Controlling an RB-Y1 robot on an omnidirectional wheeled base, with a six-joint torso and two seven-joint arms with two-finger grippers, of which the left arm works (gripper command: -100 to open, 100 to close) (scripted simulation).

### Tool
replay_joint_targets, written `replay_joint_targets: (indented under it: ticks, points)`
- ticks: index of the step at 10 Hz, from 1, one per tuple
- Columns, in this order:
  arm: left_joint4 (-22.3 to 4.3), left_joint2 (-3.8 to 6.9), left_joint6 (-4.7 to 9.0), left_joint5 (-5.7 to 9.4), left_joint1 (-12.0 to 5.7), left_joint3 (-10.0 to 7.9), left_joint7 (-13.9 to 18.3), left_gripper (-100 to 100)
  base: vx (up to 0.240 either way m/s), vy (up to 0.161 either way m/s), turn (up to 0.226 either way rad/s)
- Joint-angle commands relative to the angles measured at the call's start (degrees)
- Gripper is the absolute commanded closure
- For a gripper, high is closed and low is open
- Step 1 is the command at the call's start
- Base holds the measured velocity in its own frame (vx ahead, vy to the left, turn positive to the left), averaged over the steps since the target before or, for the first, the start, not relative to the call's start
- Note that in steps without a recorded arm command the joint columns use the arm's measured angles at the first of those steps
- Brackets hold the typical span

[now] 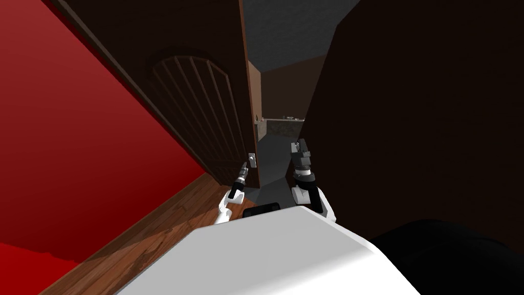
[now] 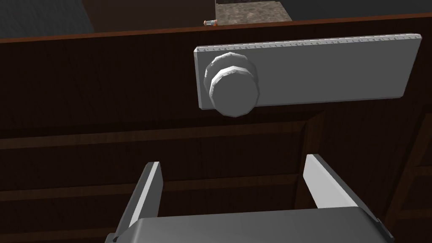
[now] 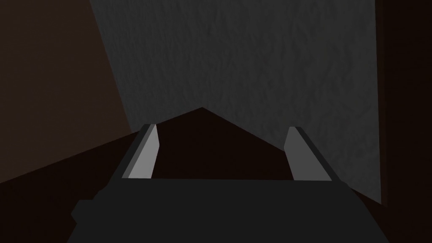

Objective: Push the door open

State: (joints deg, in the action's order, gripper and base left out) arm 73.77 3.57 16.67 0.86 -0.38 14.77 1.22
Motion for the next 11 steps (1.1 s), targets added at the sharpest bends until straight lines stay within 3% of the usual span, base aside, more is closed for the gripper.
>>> replay_joint_targets:
  ticks: [1, 6, 7, 11]
  points:
    - [-0.5, -0.06, 0.27, -0.01, -0.36, -0.29, -0.1, -100, 0.171, -0.113, -0.018]
    - [-1.1, -0.66, 0.72, -0.04, -0.87, -0.84, -0.3, -100, 0.187, -0.060, -0.016]
    - [-1.1, -0.66, 0.72, -0.04, -0.87, -0.84, -0.3, 100, -0.015, 0.003, 0.005]
    - [-1.1, -0.66, 0.72, -0.04, -0.87, -0.84, -0.3, 100, -0.024, 0.007, -0.001]
